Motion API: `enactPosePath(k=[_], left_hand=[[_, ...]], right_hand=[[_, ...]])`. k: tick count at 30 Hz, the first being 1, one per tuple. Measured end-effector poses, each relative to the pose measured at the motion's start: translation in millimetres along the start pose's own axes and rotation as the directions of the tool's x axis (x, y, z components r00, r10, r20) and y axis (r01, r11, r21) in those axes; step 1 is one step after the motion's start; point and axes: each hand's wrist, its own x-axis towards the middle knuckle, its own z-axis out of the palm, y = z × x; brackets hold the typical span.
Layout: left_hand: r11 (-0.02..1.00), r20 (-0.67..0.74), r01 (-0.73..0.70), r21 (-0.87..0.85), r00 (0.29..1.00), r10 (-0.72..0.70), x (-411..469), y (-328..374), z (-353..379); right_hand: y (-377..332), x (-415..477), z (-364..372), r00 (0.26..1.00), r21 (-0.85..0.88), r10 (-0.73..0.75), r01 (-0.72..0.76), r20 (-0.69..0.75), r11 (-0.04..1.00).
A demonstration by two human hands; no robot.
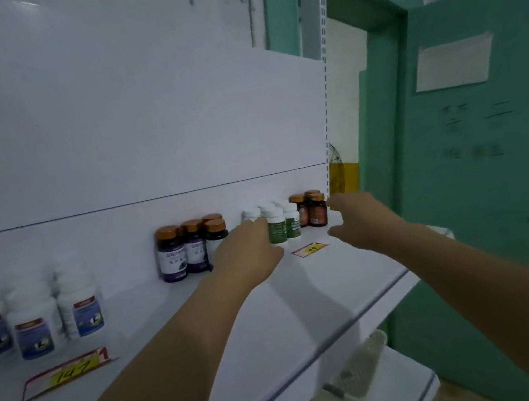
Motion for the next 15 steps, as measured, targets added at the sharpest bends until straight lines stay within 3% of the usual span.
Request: enactPosePath(k=[5, 11, 15], left_hand=[[0.973, -0.036, 0.22, 0.066, 0.975, -0.218, 14, -47, 3], [0.858, -0.159, 0.495, 0.136, 0.866, -0.474, 8, -81, -5], [0.763, -0.182, 0.617, 0.194, 0.787, -0.59, -6, -89, 3]], right_hand=[[-31, 70, 44, 0.982, 0.065, -0.187, 0.185, 0.029, 0.981], [-73, 122, 72, 0.892, 0.205, -0.451, 0.437, 0.028, 0.876], [-99, 138, 91, 0.843, 0.299, -0.538, 0.507, 0.025, 0.808]])
